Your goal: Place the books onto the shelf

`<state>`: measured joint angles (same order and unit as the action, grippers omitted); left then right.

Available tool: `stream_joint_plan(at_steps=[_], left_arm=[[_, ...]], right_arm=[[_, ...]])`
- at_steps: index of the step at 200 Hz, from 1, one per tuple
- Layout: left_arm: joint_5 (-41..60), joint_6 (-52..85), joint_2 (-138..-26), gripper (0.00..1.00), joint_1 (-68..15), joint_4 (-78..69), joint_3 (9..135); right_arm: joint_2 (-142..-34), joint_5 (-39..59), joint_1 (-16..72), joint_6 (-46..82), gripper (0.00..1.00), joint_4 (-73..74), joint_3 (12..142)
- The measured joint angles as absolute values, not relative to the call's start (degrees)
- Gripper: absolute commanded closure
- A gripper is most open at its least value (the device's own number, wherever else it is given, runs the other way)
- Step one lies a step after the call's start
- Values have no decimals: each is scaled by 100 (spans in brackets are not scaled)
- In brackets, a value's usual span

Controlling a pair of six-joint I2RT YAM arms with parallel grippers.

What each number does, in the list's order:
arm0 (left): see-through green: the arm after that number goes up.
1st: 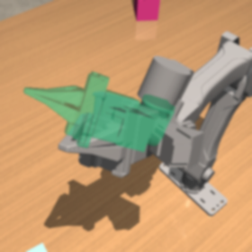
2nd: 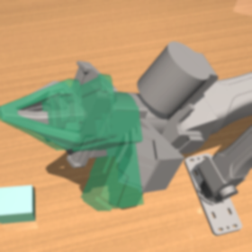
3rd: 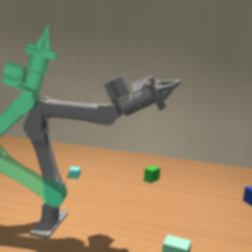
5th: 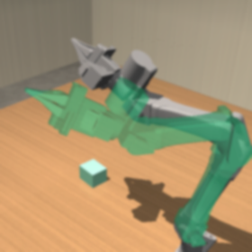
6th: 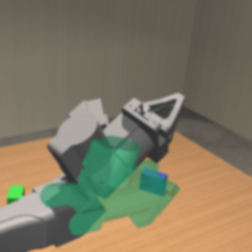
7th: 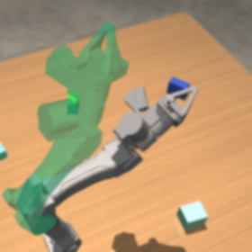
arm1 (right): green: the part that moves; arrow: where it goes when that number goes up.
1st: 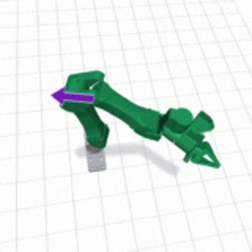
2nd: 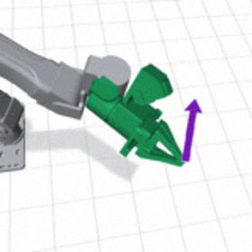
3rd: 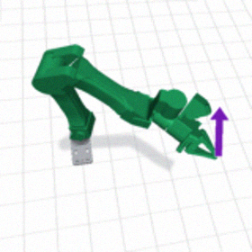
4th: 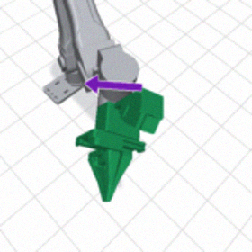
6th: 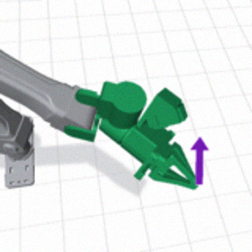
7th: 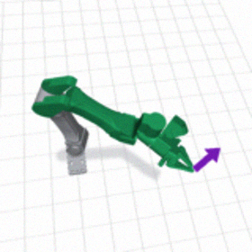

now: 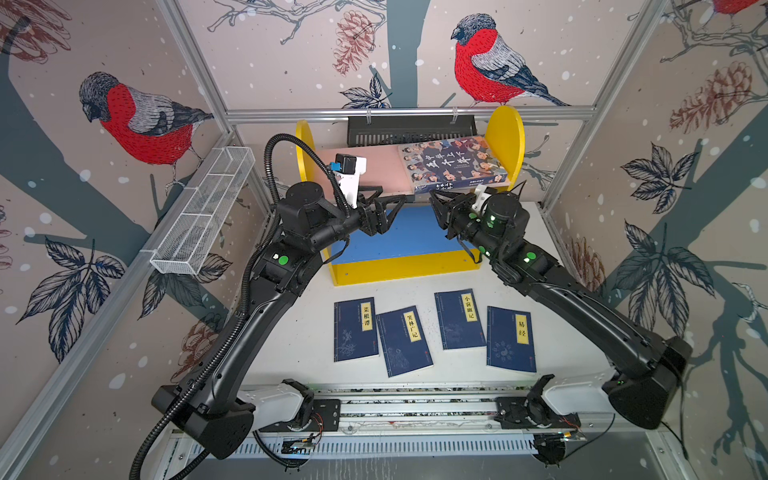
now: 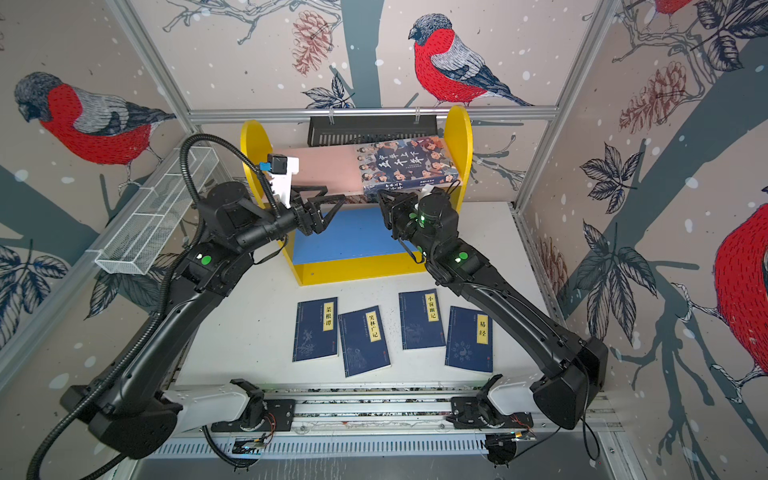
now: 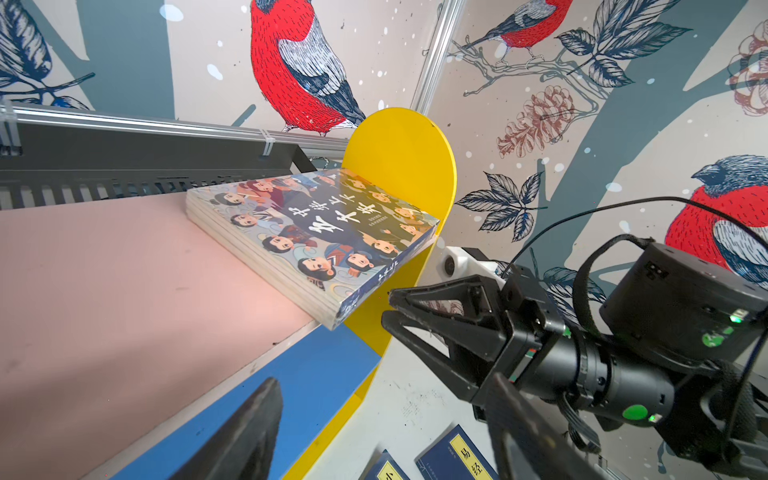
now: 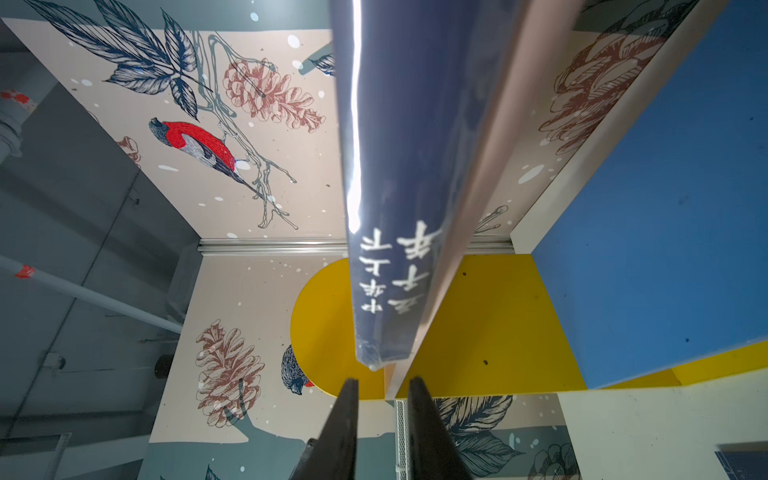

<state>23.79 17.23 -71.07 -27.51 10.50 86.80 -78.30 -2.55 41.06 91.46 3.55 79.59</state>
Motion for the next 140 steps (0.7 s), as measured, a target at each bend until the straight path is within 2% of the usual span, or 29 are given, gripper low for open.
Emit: stream_joint_plan(at_steps=[140], left_arm=[[2226,1973,-6965,22,-2593,1057,8648]], right_arm=[[-8560,-274,4287,9135,79,611,8534]])
